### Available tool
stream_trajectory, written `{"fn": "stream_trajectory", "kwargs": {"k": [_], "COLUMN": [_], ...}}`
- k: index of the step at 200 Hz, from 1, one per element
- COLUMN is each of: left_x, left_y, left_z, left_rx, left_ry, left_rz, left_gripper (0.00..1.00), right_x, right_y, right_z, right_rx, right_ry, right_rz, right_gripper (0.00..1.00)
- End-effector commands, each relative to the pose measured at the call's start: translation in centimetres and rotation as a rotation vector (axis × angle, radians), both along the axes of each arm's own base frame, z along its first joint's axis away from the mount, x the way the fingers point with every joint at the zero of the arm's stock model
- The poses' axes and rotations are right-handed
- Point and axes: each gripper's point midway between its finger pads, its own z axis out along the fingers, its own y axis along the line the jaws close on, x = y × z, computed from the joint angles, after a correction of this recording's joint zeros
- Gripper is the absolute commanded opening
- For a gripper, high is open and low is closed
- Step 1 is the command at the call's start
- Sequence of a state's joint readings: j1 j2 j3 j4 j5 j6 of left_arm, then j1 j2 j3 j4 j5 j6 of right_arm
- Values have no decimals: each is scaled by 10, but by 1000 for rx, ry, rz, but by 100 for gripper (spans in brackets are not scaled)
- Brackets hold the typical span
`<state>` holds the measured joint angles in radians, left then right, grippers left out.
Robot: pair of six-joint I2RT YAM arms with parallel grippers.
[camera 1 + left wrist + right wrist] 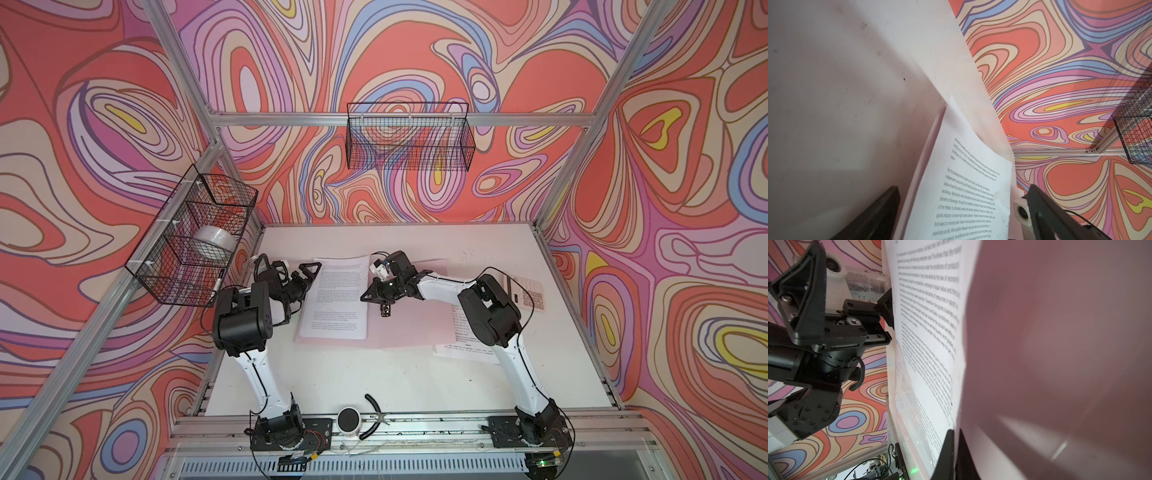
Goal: Put the files into the folder
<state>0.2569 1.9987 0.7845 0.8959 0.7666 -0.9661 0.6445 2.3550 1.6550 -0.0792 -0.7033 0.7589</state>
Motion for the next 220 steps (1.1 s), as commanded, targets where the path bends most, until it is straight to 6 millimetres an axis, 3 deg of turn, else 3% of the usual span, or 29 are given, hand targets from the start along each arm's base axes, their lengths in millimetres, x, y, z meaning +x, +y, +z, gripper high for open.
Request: {"fn": "stream_trajectory", "kwargs": {"k": [1, 87, 143, 220], "left_x": [3, 3, 3, 3], "left_y": [3, 3, 3, 3], "left_z": [4, 4, 3, 4], "left_rx": [1, 2, 3, 0], "left_ry": [-31, -30, -30, -31], "left_rz": [-3, -5, -3, -4], "left_gripper": [96, 96, 96, 96], "right_x": [3, 2, 3, -11], "right_y": [-10, -14, -2, 20], "right_z": [7, 9, 11, -6], "right_rx": [-12, -30, -15, -25], "right_ry": [-34, -65, -89, -70], "right_rz": [3, 68, 144, 244], "right_gripper": [0, 0, 0, 0]}}
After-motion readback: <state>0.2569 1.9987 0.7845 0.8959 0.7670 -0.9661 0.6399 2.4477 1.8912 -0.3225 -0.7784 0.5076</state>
